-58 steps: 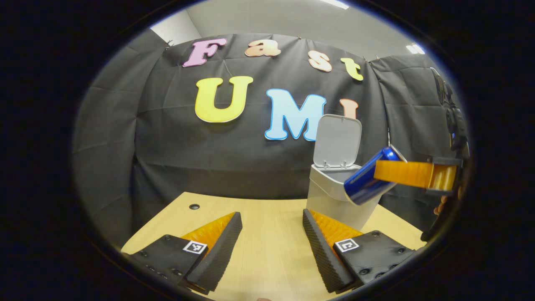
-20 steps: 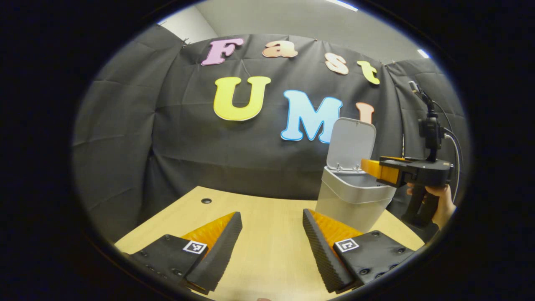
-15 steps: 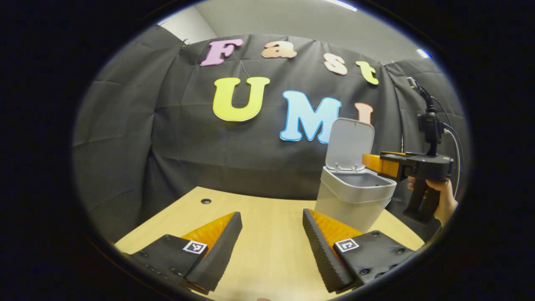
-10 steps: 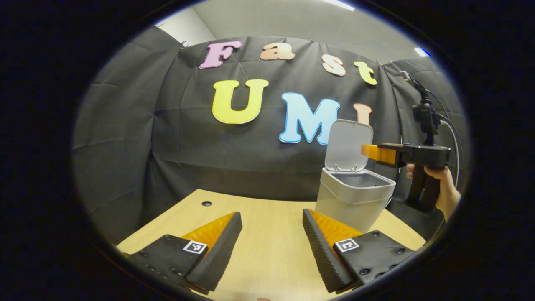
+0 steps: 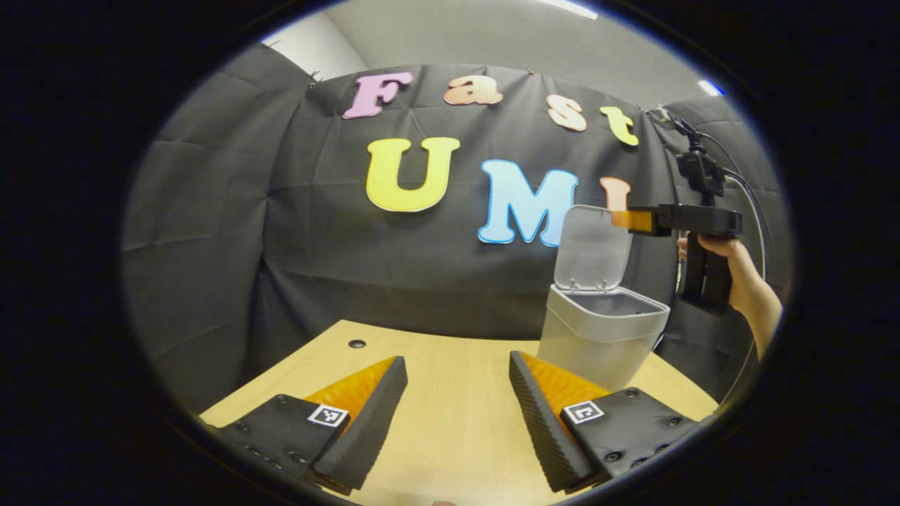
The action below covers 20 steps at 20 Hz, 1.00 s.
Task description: Press the lid of the desktop garbage bin to open it, pick up the crumpled paper on the desktop and throw it into the bin, then pick up the pop can on the desktop and drop it into the bin, and finally close the garbage bin lid.
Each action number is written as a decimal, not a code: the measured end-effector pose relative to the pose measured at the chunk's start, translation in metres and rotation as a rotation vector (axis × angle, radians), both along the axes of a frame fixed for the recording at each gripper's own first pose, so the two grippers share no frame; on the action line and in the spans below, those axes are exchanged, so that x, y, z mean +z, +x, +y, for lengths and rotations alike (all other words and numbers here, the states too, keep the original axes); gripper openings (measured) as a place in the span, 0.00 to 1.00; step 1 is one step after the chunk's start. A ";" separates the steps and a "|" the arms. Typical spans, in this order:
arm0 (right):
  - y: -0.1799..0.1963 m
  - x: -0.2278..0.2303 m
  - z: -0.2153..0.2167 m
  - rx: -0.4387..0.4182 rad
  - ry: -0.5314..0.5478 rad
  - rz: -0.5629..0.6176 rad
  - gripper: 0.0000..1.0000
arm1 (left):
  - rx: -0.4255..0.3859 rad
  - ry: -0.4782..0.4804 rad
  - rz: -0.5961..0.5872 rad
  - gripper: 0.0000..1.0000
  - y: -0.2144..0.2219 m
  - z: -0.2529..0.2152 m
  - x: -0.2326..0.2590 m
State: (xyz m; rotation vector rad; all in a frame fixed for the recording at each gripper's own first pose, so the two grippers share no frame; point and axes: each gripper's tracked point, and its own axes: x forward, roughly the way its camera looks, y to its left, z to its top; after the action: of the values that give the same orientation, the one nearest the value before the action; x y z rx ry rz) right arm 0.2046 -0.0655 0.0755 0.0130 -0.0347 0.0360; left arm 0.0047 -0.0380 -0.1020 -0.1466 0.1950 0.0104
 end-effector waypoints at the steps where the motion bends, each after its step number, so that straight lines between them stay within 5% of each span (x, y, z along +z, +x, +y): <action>1: 0.004 0.005 -0.002 -0.009 0.006 -0.007 0.95 | 0.006 0.001 -0.001 1.00 0.000 0.003 0.000; 11: 0.046 0.049 -0.013 -0.066 0.029 -0.061 0.95 | 0.026 -0.005 0.001 1.00 0.002 0.025 0.001; 20: 0.091 0.036 -0.016 -0.124 0.042 -0.026 0.95 | 0.001 -0.002 0.001 0.96 0.014 0.028 0.002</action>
State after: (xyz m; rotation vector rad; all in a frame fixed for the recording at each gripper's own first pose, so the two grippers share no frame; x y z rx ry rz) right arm 0.2954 -0.0817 0.1118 0.0524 -0.0620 -0.0889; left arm 0.0188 -0.0104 -0.1000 -0.1483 0.1961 0.0111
